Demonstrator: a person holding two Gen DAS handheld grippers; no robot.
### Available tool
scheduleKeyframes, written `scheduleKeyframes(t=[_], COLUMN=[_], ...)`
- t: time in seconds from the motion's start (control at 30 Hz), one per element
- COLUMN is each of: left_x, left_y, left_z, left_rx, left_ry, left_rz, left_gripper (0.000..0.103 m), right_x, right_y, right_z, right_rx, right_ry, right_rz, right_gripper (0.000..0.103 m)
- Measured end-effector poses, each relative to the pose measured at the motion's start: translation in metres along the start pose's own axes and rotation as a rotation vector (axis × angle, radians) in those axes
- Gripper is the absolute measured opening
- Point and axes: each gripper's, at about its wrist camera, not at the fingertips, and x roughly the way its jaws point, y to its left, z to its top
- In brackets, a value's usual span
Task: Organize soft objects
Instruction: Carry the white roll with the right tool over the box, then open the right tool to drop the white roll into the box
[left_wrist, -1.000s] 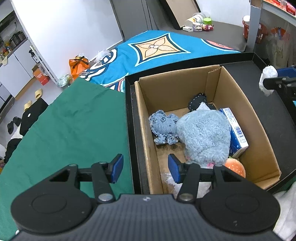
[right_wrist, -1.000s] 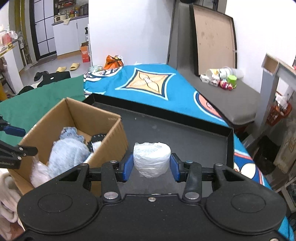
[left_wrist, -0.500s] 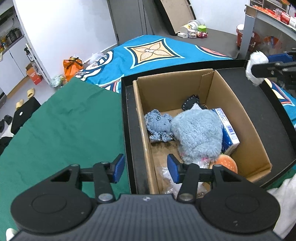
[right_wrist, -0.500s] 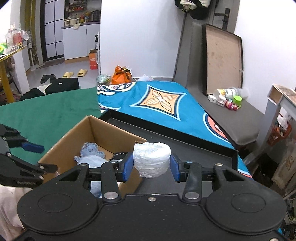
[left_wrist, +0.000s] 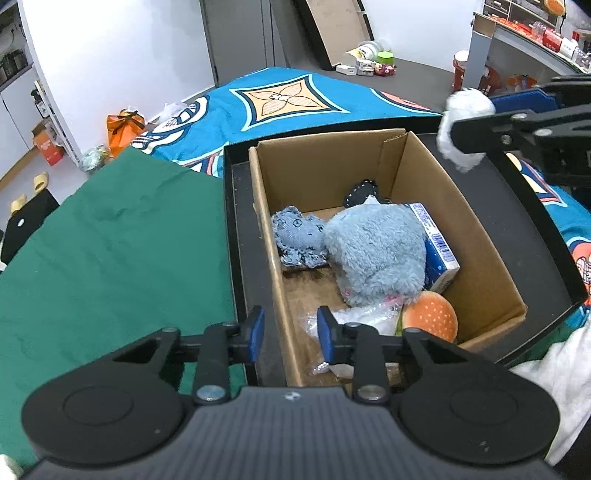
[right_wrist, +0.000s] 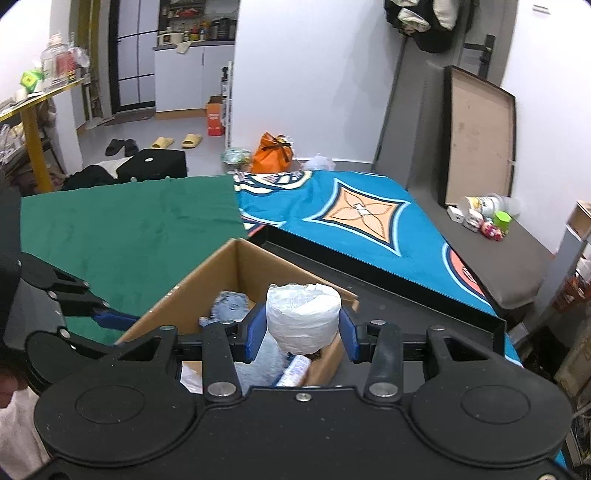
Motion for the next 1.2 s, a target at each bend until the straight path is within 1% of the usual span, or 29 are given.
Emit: scheduleKeyframes(t=[0.1,0.27,0.57,0.67,0.73,0.83,1.07,1.2], left_x=[0.003,0.003,0.005,0.004,0.004,0.004,0.004,0.004], left_y=[0.001,0.006,0.011,0.011,0.012,0.012,0.012,0.01], left_z=[-0.005,-0.006,-0.009,-0.01,-0.009,-0.009,-0.008,-0.007], left_rx=[-0.011,-0.02,-0.04,-0.045,-0.047,-0.043,-0.049,-0.049], left_ry=[0.009,0.002,-0.004,-0.003,-0.003,-0.003,0.003,0.009], left_rz=[-0.021,-0.021,-0.036,-0.041,-0.043,-0.041,-0.04,-0.027], left_gripper=[0.022,0.013,0.013,0.013,0.013,0.013,0.013,0.013], right_x=[0.004,0.009,0.013,0.013,0.014,0.013,0.012,0.006], right_y=[0.01,0.025,0.045,0.052,0.056,0.054,0.04,0.033], right_z=[0.004,0.01,0.018,0.02,0.021,0.019,0.006,0.001], right_rx=[-0.015,-0.04,-0.085,-0.106,-0.127,-0.13,-0.105,-0.1], right_ry=[0.001,0.002,0.003,-0.014,-0.017,-0.012,0.033,0.038], right_rz=[0.014,0.042,0.084,0.108,0.101,0.085,0.049,0.028], right_gripper=[0.042,0.042,0.043,0.047,0.053,0.054,0.056,0.062])
